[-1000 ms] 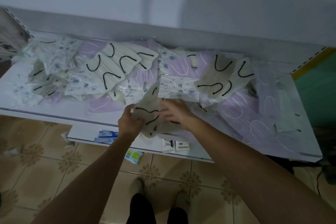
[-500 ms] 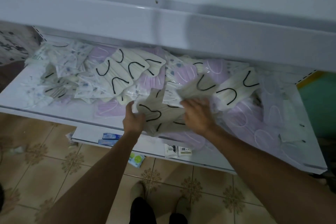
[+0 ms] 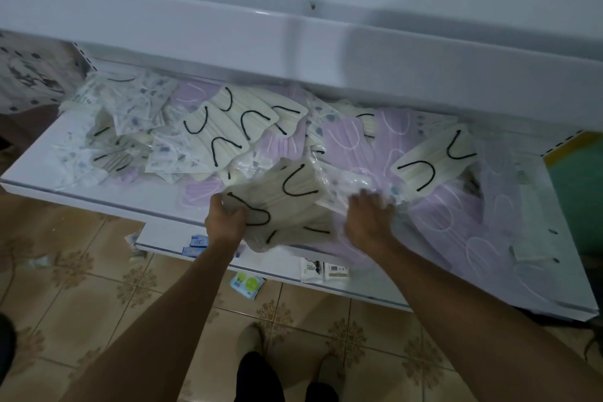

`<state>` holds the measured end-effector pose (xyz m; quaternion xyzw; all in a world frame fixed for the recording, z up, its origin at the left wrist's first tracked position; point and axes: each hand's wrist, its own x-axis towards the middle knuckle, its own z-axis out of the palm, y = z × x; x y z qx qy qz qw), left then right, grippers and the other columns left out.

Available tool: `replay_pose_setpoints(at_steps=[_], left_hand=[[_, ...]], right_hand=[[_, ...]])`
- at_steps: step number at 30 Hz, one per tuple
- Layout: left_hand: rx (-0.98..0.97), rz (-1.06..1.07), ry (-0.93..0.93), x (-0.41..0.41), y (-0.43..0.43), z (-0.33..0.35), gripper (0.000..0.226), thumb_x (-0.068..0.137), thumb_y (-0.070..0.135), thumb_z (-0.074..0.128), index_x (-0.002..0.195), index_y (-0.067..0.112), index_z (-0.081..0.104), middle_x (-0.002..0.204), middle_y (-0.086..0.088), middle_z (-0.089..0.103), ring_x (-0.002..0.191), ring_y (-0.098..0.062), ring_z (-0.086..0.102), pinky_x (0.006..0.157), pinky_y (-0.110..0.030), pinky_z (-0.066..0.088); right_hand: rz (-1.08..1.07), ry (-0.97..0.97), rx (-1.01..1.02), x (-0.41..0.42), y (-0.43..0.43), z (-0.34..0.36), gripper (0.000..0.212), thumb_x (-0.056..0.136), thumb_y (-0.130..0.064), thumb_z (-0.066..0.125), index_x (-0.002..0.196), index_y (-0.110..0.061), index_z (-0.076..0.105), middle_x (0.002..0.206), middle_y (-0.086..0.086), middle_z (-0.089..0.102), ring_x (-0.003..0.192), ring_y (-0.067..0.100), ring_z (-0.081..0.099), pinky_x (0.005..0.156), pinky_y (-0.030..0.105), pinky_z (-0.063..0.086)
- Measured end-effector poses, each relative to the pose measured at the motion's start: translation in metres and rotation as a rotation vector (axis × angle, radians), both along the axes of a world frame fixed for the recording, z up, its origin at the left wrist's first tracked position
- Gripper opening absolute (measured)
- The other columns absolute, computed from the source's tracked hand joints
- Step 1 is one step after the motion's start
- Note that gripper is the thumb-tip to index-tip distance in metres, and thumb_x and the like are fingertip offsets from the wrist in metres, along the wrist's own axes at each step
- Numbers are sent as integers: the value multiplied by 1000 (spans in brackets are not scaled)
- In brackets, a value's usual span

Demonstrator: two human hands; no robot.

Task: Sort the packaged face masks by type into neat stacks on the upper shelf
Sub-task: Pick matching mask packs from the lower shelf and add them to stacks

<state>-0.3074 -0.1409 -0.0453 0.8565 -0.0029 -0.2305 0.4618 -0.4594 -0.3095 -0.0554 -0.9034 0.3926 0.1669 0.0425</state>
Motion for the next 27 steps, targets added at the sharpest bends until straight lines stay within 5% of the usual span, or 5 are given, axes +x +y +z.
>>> replay_pose_setpoints(at_steps=[5,14,17,21,27], left_hand=[[52,-67,-72,15,14,19,41,86,4,55,125,3,45,119,-24,55,109,-37,52,90,-39,43],[117,-164,-470,12,47,106,51,86,-2,46,135,9,35,107,-29,57,100,-44,54,76,-43,44],[145,-103,-613,14,68,140,51,84,-3,44,132,12,36,103,-25,57,97,-42,55,72,-43,43],[239,-14,-766,22,115,191,42,82,-3,44,121,11,37,99,-19,55,94,-39,55,65,-38,36],[371,129,-985,18,205,274,28,82,-4,47,108,3,41,76,-11,47,70,-34,49,51,-35,31]], right_hand=[[-99,194,-3,-15,-4,16,50,92,-33,47,136,-10,42,145,14,28,134,33,26,106,46,29],[-63,-538,497,41,21,102,67,83,-32,68,137,-7,38,130,8,47,123,26,45,95,32,42],[30,-429,661,66,39,134,80,81,-31,71,143,-8,27,136,7,45,121,24,47,91,28,43],[164,-222,730,100,83,182,43,84,-43,65,111,-12,51,104,2,50,102,20,48,83,31,45],[298,-376,914,140,161,236,84,80,-50,67,142,-7,29,135,8,43,120,24,46,86,38,46]])
